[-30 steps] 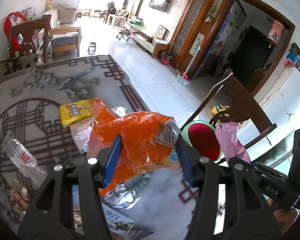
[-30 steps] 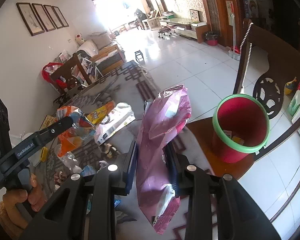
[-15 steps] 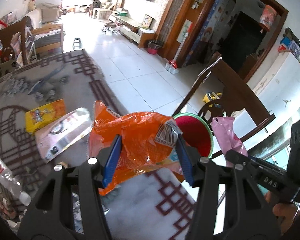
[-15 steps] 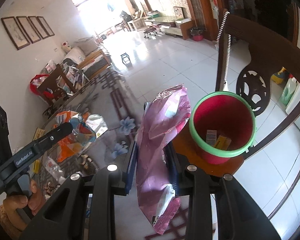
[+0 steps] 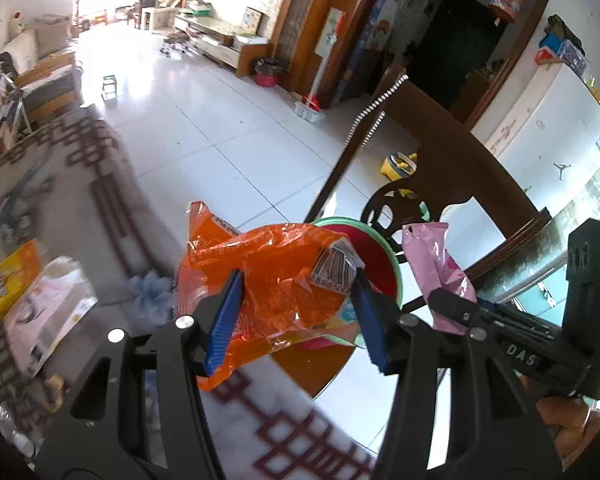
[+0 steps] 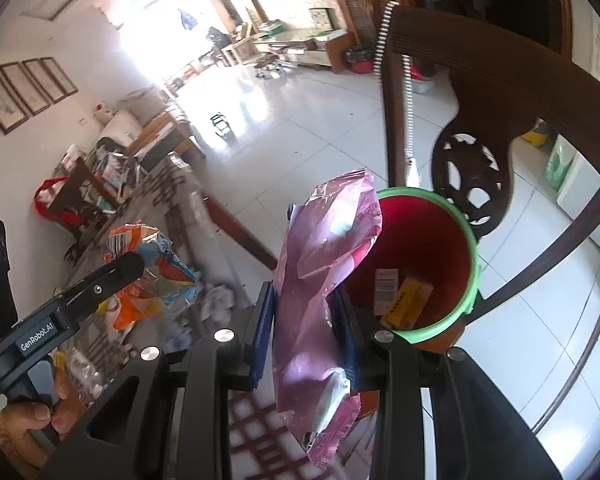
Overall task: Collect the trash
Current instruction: 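Carry the pink wrapper and orange bag to the red bucket and release both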
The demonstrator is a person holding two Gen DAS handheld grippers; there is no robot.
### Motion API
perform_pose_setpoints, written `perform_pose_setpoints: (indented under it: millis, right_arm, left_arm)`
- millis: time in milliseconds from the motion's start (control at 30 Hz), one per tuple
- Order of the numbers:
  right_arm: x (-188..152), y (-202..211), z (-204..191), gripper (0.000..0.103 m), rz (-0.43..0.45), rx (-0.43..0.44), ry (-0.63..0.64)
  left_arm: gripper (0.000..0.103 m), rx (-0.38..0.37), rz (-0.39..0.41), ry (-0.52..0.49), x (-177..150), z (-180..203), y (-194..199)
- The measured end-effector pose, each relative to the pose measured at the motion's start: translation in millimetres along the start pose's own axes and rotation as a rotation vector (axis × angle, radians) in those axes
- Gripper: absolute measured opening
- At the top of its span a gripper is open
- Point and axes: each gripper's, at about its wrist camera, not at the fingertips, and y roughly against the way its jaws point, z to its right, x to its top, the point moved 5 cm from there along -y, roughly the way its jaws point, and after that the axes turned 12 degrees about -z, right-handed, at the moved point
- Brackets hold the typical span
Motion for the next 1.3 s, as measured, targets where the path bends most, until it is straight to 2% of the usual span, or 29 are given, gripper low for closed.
perform_pose_setpoints:
  millis: [200, 300, 467, 500, 533, 567, 600, 633, 800, 967, 1033, 1167, 1300]
  right_arm:
    - [20.4, -13.7, 40.9, 0.031, -0.001, -0.024, -0.079]
    - [30.6, -17.4, 55.8, 0.033, 0.009, -0.016, -0.114]
    - [44.2, -23.0, 72.6, 0.034, 0.017, -0.056, -0.128]
    - [46.3, -23.8, 75.3, 0.034, 0.018, -0.064, -0.13]
    - [48.2, -24.3, 77.7, 0.037, 0.021, -0.07, -0.135]
    - [50.1, -25.1, 80.5, 0.052, 0.023, -0.072, -0.139]
    - [50.9, -24.6, 83.6, 0.059, 0.027, -0.079, -0.148]
    - [51.4, -24.1, 85.2, 0.062, 0.032, -0.088, -0.153]
    - [47.3, -9.7, 90.7, 0.062, 0.059, -0.126, -0.168]
    - [36.2, 6.8, 77.0, 0.062, 0.071, -0.126, -0.139]
    - [30.8, 13.9, 65.4, 0.062, 0.078, -0.116, -0.118]
    - [20.9, 27.2, 35.7, 0.062, 0.092, -0.077, -0.063]
    - [9.9, 34.6, -0.2, 0.062, 0.103, -0.063, 0.008]
  left_arm:
    - [0.052, -0.046, -0.052, -0.086, 33.8, 32.2, -48.9]
    - [0.052, -0.106, -0.1, -0.091, 46.6, 45.8, -77.1]
    - [0.052, -0.098, -0.131, -0.141, 57.9, 65.1, -105.2]
    - [0.054, -0.1, -0.135, -0.151, 61.2, 68.5, -110.1]
    - [0.064, -0.096, -0.135, -0.155, 62.6, 69.7, -112.3]
    - [0.073, -0.084, -0.13, -0.157, 65.3, 70.2, -114.6]
    - [0.085, -0.067, -0.107, -0.151, 69.6, 70.0, -114.0]
    - [0.085, -0.072, -0.089, -0.146, 70.2, 68.6, -109.9]
    - [0.085, -0.118, -0.061, -0.137, 76.7, 64.9, -94.1]
    - [0.085, -0.127, 0.02, -0.114, 71.2, 45.1, -44.4]
    - [0.085, -0.108, 0.057, -0.093, 62.8, 30.0, -18.6]
    - [0.085, -0.036, 0.124, -0.008, 29.0, -10.2, 34.2]
    - [0.085, 0.042, 0.159, 0.109, -23.9, -59.0, 76.5]
